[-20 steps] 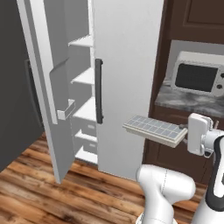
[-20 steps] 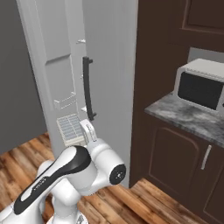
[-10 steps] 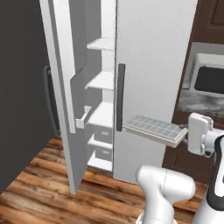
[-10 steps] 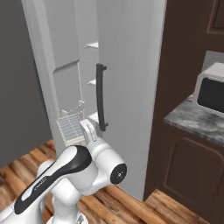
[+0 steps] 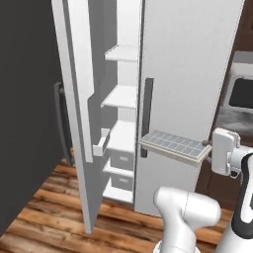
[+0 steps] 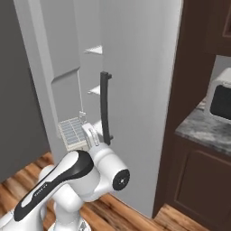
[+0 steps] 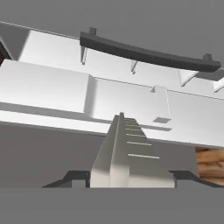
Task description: The ice cube tray has been filled with water. Take the tray and place it in the freezer to make ice. Close the freezer door after placing the tray.
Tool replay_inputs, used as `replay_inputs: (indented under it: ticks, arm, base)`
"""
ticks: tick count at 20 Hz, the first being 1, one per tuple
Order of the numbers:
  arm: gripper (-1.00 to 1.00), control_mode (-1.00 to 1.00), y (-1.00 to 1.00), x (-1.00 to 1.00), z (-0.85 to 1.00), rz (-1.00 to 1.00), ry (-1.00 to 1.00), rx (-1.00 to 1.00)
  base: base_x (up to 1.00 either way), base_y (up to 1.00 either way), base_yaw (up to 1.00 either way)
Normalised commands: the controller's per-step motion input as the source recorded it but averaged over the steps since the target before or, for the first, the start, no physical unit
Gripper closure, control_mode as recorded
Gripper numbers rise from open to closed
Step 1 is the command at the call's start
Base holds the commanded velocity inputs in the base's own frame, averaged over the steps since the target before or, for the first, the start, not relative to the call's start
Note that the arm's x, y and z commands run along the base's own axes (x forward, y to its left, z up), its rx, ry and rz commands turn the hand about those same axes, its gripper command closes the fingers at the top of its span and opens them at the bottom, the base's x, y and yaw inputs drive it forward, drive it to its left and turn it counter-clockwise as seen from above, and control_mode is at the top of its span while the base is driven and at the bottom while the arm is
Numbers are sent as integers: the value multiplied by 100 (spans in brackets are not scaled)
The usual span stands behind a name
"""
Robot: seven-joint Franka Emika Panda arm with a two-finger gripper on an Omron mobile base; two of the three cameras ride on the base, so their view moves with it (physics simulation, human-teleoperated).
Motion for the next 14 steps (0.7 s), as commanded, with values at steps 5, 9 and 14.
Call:
replay_inputs:
  ticks: [5,9,14]
  arm:
    - [100,100,0,0,0,0,0,0]
    - [100,100,0,0,0,0,0,0]
    - [100,100,0,0,0,0,0,0]
  base:
    - [50,38,-14]
    - [49,38,-14]
    - [48,27,-14]
